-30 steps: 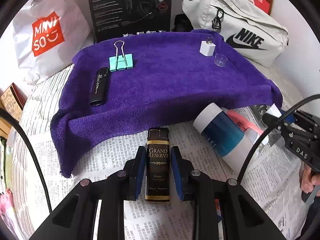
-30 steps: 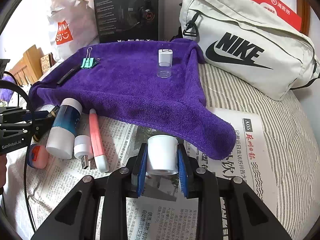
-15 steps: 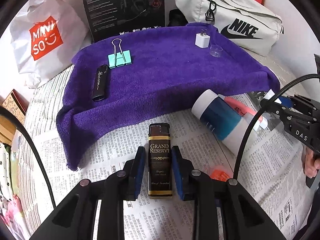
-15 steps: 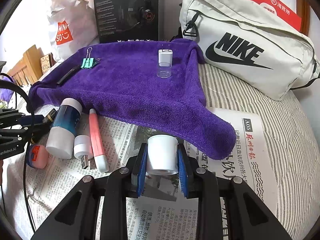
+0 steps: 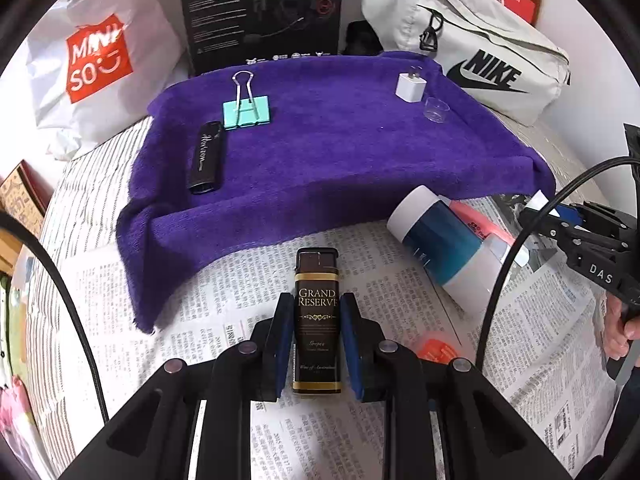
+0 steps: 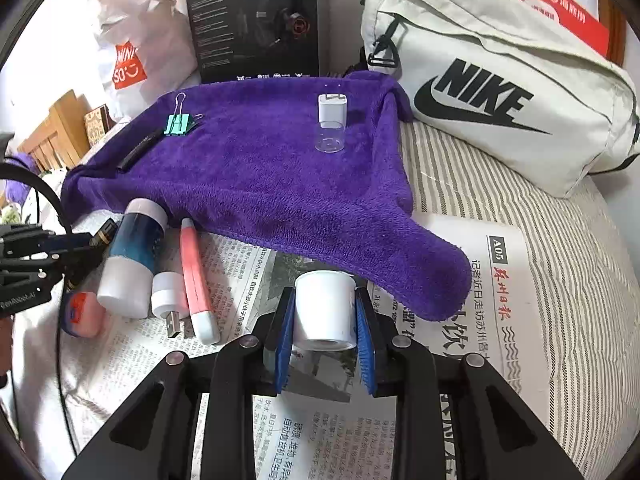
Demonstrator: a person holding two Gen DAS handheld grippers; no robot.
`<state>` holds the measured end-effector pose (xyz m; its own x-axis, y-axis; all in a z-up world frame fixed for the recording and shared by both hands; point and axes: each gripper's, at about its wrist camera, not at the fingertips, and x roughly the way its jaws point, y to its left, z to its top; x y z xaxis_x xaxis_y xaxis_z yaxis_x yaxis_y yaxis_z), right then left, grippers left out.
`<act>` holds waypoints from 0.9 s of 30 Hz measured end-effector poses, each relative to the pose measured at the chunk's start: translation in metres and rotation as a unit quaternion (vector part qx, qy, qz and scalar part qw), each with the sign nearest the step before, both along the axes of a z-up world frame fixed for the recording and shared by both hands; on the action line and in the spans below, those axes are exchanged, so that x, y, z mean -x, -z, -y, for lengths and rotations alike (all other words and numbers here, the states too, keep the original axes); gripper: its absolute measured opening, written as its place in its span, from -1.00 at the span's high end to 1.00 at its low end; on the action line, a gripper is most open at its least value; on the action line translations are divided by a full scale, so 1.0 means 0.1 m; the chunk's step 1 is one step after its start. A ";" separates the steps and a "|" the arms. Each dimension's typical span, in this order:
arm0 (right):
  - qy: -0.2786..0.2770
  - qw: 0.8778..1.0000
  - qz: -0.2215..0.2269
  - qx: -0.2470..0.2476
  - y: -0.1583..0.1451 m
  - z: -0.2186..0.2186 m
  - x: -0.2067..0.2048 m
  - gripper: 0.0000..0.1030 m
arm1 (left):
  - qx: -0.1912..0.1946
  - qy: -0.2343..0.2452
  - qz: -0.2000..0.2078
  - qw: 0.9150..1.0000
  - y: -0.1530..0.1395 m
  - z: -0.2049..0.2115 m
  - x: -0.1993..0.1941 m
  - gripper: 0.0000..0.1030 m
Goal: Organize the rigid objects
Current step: 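Lift the bottle with the left tool while the right tool lifts the paper roll, then set the bottle by the Horizon tube with left tool while right tool sets the roll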
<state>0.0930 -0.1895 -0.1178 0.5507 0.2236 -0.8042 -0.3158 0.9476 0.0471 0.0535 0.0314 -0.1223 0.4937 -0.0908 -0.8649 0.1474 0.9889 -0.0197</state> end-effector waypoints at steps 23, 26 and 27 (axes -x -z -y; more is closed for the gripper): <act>-0.031 0.998 0.047 -0.021 -0.76 -0.07 -0.04 0.45 | 0.023 -0.029 0.060 0.998 -0.58 -0.28 -0.09 0.56; -0.031 0.998 0.053 -0.023 -0.82 -0.08 -0.15 0.45 | 0.022 -0.033 0.057 0.998 -0.59 -0.33 -0.22 0.56; -0.030 0.998 0.052 -0.026 -0.82 -0.08 -0.21 0.45 | 0.023 -0.034 0.057 0.998 -0.59 -0.34 -0.25 0.56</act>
